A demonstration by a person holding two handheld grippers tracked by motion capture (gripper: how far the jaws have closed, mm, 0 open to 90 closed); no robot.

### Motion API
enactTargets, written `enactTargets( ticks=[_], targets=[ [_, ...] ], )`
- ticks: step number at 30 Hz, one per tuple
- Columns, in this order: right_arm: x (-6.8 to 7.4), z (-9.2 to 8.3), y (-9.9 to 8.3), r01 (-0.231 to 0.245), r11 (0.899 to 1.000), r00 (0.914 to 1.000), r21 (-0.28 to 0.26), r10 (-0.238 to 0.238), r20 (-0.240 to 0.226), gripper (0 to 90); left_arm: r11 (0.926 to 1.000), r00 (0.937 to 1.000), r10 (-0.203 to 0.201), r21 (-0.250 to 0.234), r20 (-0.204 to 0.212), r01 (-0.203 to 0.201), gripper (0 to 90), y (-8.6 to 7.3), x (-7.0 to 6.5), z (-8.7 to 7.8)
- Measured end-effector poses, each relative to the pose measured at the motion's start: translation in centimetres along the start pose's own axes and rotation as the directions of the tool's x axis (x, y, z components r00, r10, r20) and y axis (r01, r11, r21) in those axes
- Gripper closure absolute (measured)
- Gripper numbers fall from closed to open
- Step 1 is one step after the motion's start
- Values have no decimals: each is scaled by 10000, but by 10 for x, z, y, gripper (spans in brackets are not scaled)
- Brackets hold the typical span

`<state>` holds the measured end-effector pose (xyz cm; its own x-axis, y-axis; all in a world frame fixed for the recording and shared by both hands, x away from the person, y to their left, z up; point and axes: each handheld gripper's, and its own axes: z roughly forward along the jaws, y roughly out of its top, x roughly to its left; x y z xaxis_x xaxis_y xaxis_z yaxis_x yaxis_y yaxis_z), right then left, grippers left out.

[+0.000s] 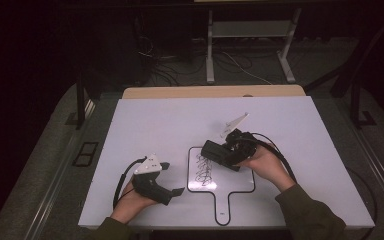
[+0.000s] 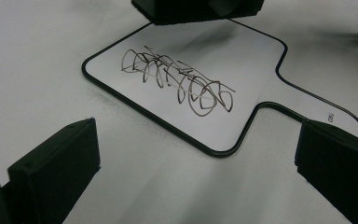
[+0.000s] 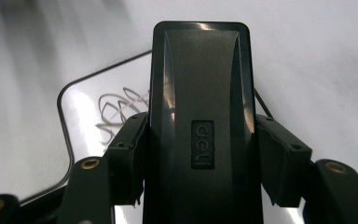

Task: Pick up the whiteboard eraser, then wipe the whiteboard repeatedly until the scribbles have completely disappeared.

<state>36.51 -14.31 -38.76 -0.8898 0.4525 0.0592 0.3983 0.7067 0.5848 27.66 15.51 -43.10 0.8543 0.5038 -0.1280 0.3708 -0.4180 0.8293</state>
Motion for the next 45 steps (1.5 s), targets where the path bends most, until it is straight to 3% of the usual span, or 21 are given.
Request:
enactTargets(
  ticks=[12, 25, 45],
  targets=[
    [-4, 26, 25, 78, 9996, 9999, 288, -74, -145, 389, 9999, 10000, -69, -87, 35, 70, 0, 0, -1, 0],
    [-16, 54, 30, 402, 9963, 9991, 764, -410, 87, 389, 9999, 10000, -78, -87, 54, 79, 0, 0, -1, 0],
    [-16, 64, 30, 716, 9928, 9971, 958, -739, 205, 389, 10000, 9999, -45, -49, 120, 46, 0, -1, -1, 1]
  ],
)
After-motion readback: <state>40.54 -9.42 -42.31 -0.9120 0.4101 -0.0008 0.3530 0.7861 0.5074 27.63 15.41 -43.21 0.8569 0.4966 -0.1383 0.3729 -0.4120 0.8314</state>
